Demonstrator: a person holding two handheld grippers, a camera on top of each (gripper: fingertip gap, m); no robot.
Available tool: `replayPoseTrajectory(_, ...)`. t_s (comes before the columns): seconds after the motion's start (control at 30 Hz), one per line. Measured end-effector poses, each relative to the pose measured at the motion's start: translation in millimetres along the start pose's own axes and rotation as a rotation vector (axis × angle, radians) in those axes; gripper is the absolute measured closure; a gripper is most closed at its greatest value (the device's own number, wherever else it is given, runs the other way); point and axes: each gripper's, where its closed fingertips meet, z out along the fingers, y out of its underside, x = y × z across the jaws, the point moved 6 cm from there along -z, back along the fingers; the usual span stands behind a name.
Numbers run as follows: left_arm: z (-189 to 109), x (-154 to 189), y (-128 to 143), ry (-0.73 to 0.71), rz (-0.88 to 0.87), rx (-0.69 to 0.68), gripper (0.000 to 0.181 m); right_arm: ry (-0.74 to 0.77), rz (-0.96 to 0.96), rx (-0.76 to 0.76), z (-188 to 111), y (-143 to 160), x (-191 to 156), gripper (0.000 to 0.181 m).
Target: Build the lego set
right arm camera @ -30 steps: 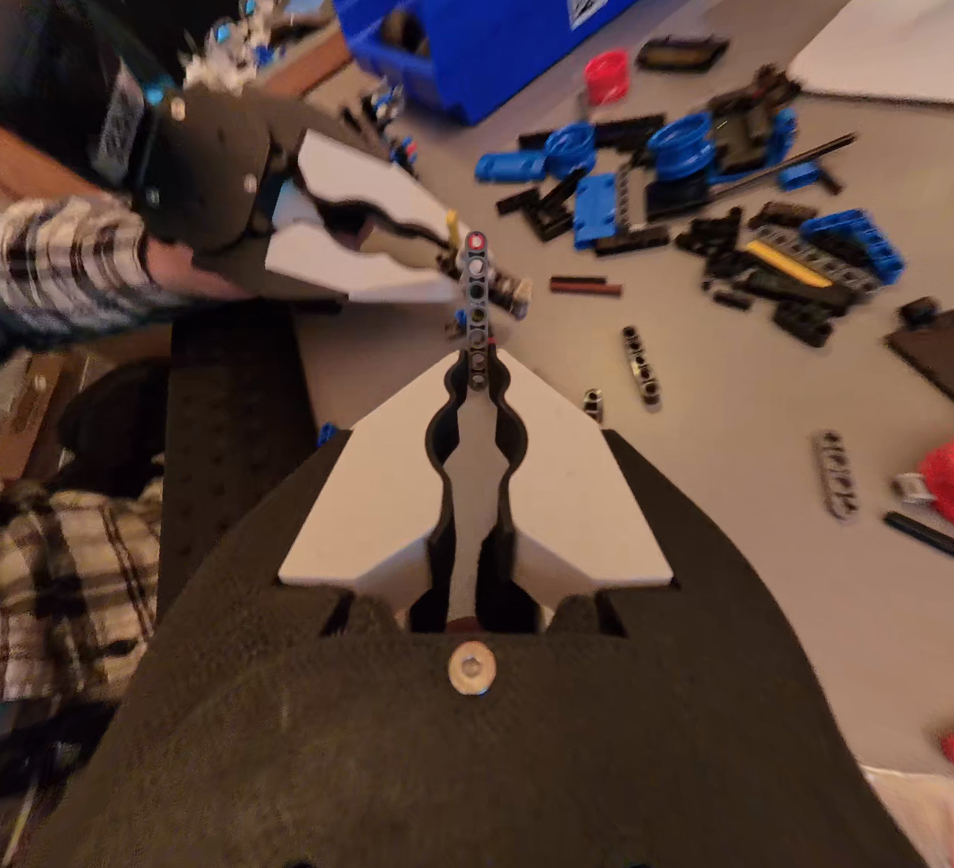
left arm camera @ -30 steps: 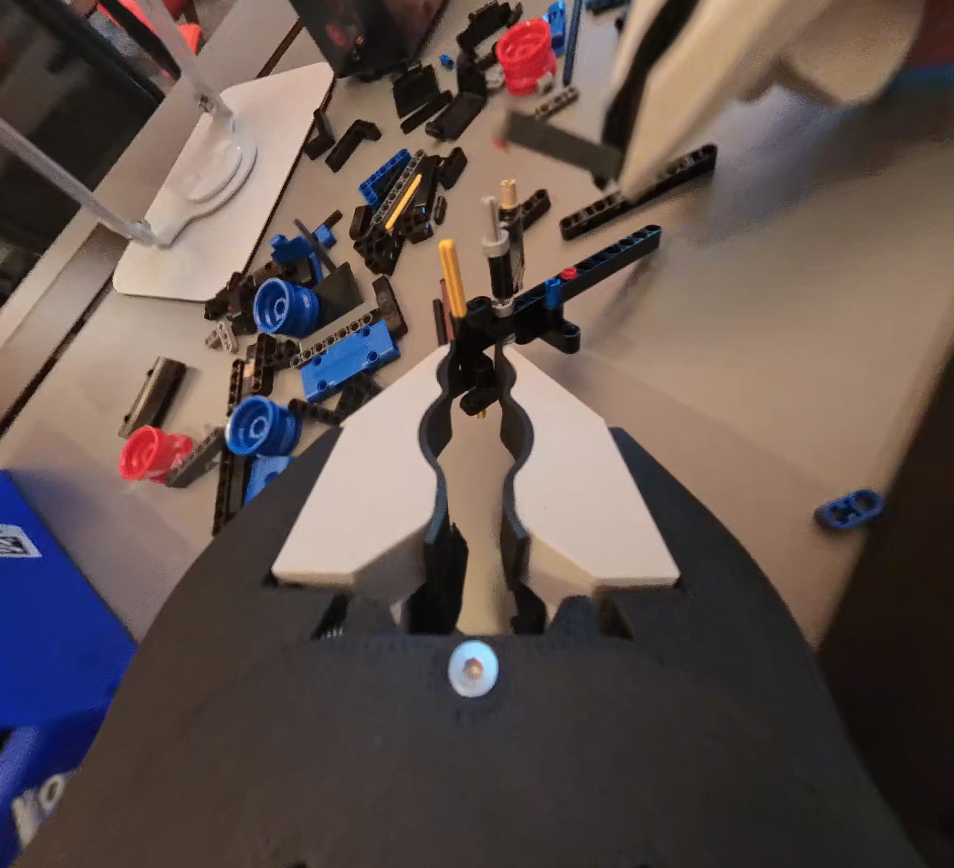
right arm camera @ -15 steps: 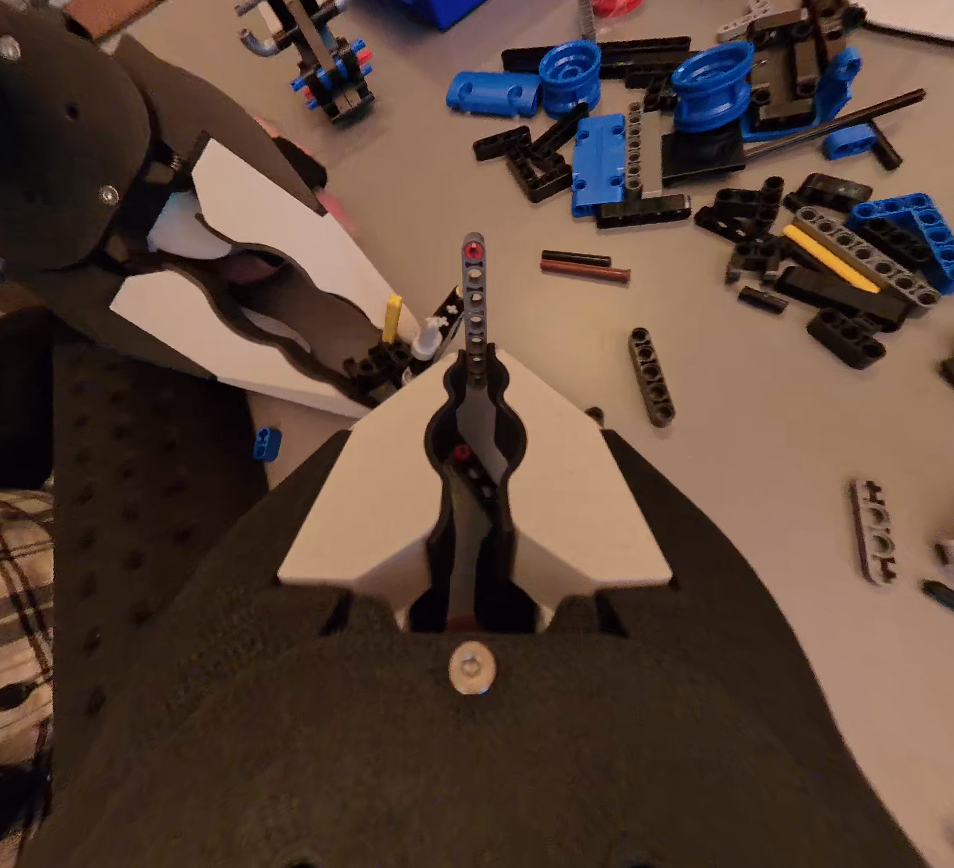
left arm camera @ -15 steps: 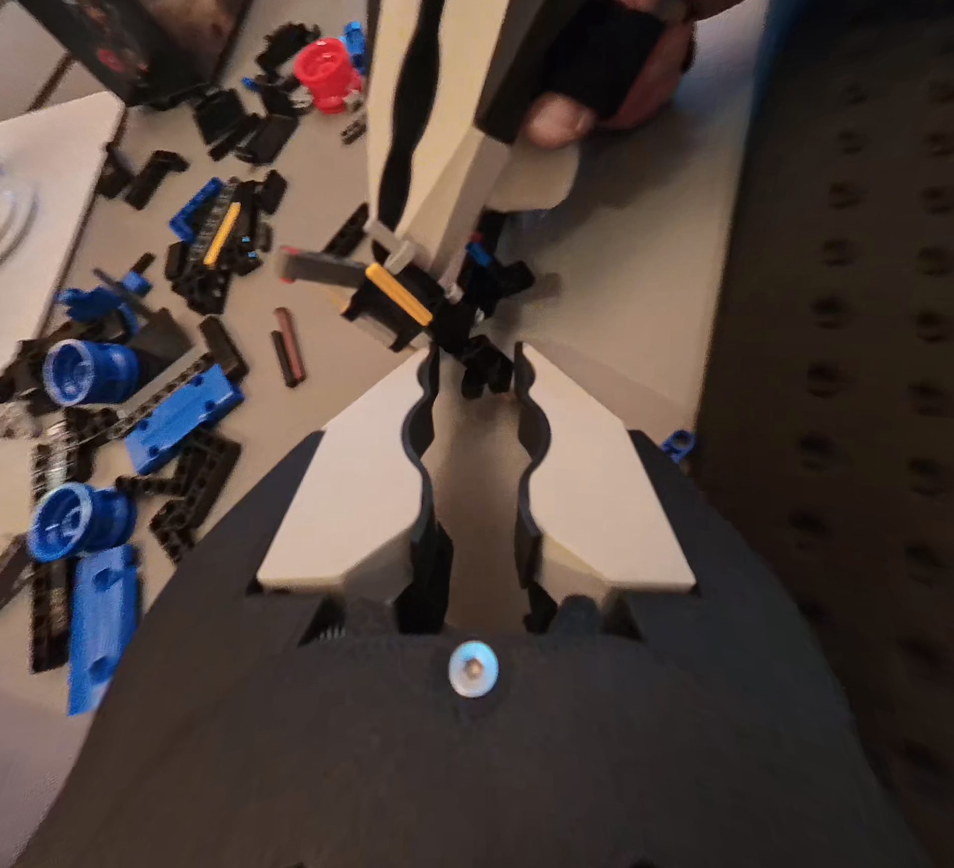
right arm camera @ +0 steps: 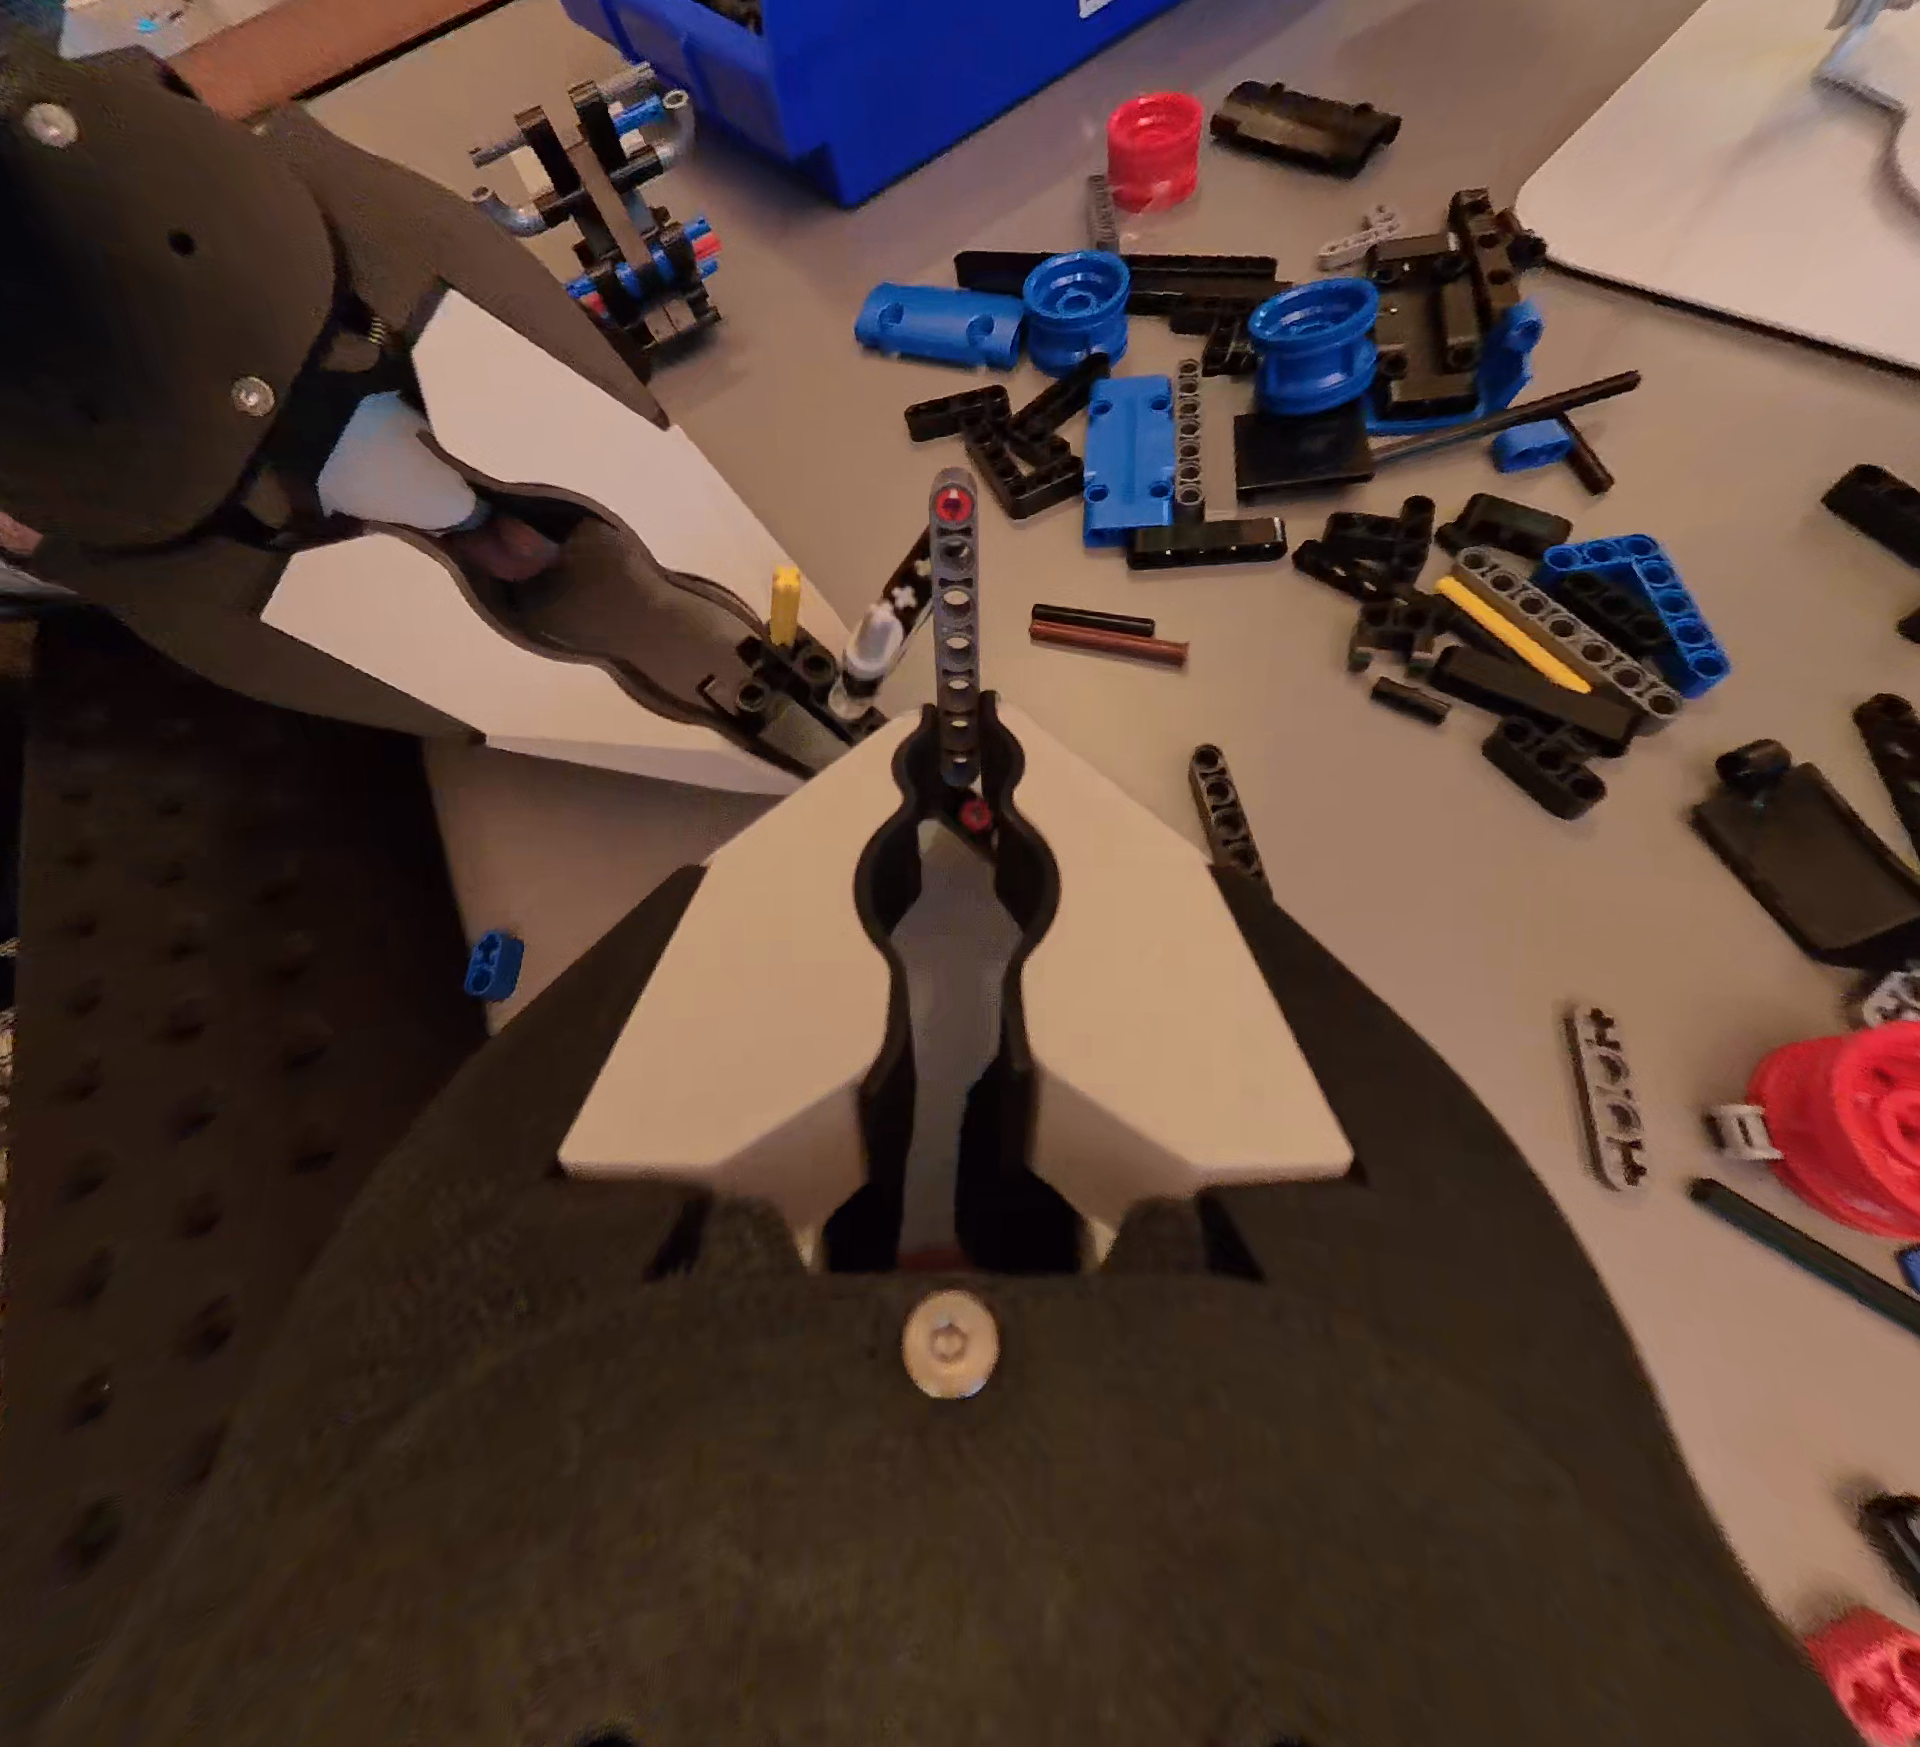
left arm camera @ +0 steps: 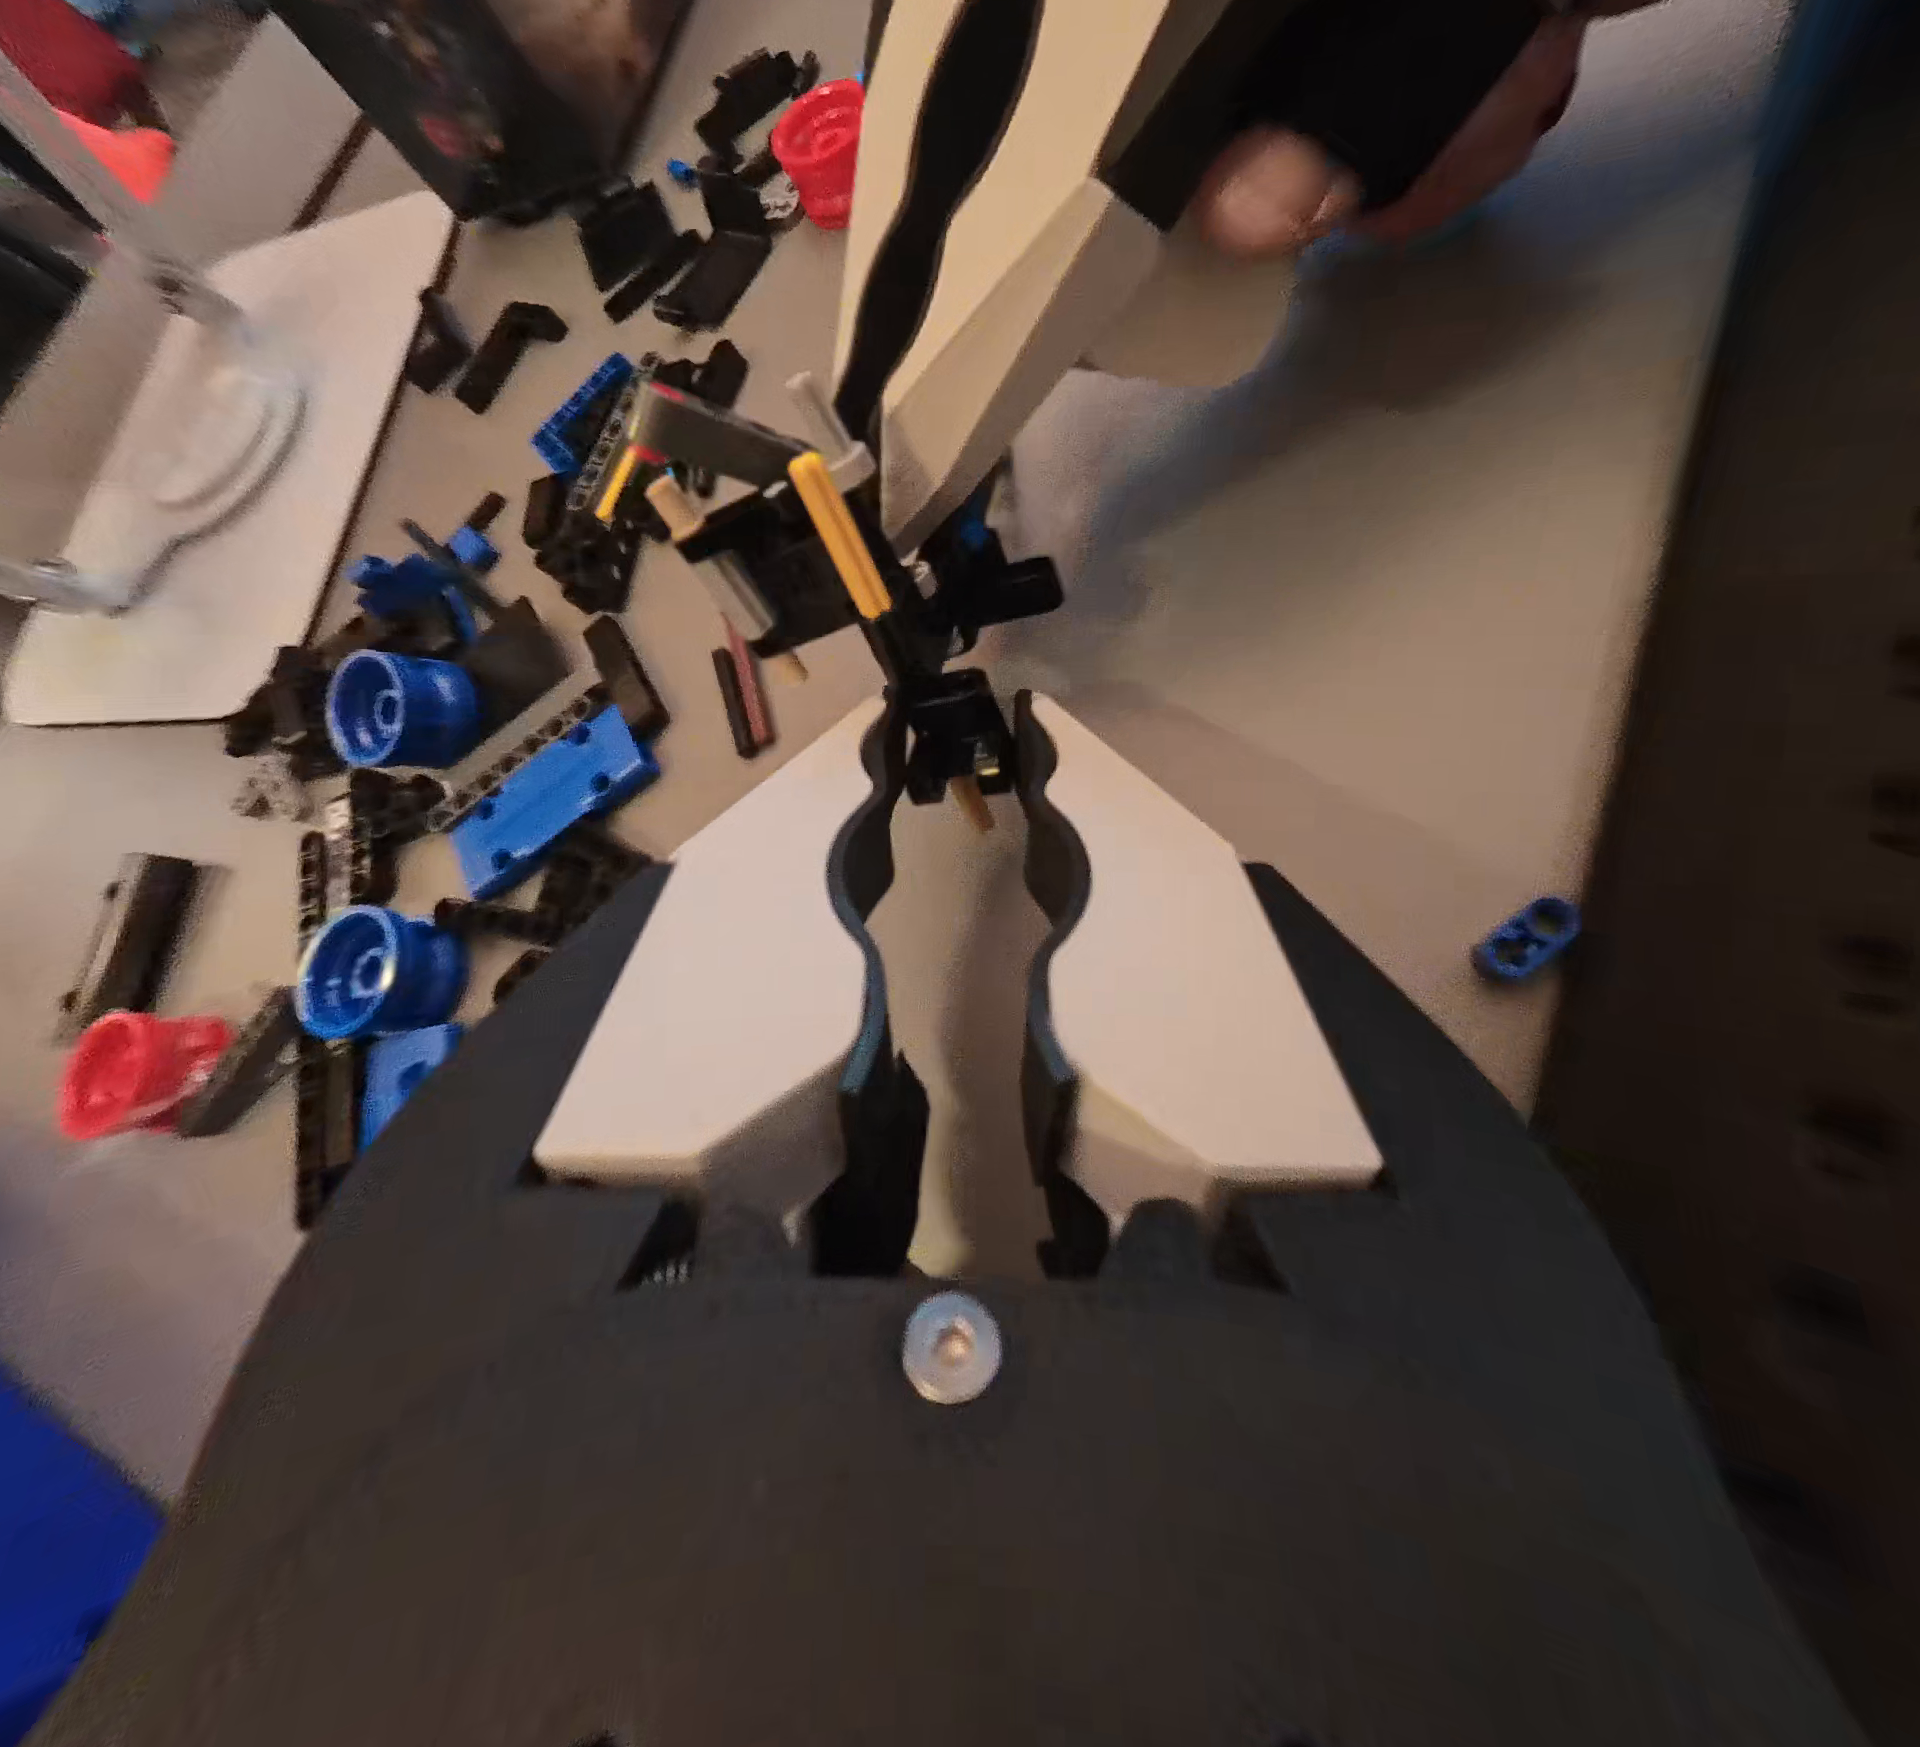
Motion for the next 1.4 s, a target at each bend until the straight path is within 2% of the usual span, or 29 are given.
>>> replayPoseTrajectory(0.03,1,1,1,-0.024,0.034,-0.022,0.163,0.005,0.001,-0.007,-1,1,0,0.176)
replayPoseTrajectory(0.1,5,2,10,-0.118,0.214,-0.098,0.162,0.038,-0.011,-0.041,-1,6,2,0.175)
replayPoseTrajectory(0.17,5,4,12,-0.168,0.323,-0.108,0.162,0.047,-0.026,-0.061,0,10,0,0.175)
replayPoseTrajectory(0.3,3,7,12,-0.127,0.323,-0.066,0.157,0.070,-0.073,-0.109,2,17,-3,0.175)
replayPoseTrajectory(0.43,-2,13,7,-0.035,0.260,-0.019,0.140,0.101,-0.124,-0.143,5,22,-6,0.175)
replayPoseTrajectory(0.53,-6,16,7,0.056,0.197,-0.006,0.127,0.123,-0.170,-0.171,8,24,-9,0.175)
replayPoseTrajectory(0.7,-17,20,11,0.270,0.020,-0.011,0.122,0.137,-0.208,-0.196,11,27,-11,0.174)
replayPoseTrajectory(0.8,-20,17,5,0.410,-0.182,0.010,0.119,0.138,-0.216,-0.196,11,27,-12,0.174)
replayPoseTrajectory(0.9,-15,12,0,0.524,-0.383,0.033,0.128,0.138,-0.226,-0.195,12,27,-13,0.174)
replayPoseTrajectory(1.03,-2,7,3,0.556,-0.515,-0.001,0.161,0.131,-0.219,-0.191,11,27,-13,0.174)
replayPoseTrajectory(1.07,-2,6,3,0.552,-0.525,0.000,0.162,0.132,-0.217,-0.190,11,27,-13,0.175)
replayPoseTrajectory(1.1,-2,5,2,0.546,-0.520,0.008,0.171,0.127,-0.214,-0.187,11,27,-13,0.175)
replayPoseTrajectory(1.17,-2,6,-1,0.508,-0.487,0.037,0.173,0.127,-0.206,-0.181,10,26,-12,0.175)
replayPoseTrajectory(1.33,-8,-3,-1,0.190,-0.251,0.054,0.175,0.106,-0.131,-0.085,-3,14,-7,0.175)
replayPoseTrajectory(1.4,-9,-4,-1,0.109,-0.204,0.064,0.176,0.092,-0.097,-0.081,-8,12,-5,0.175)
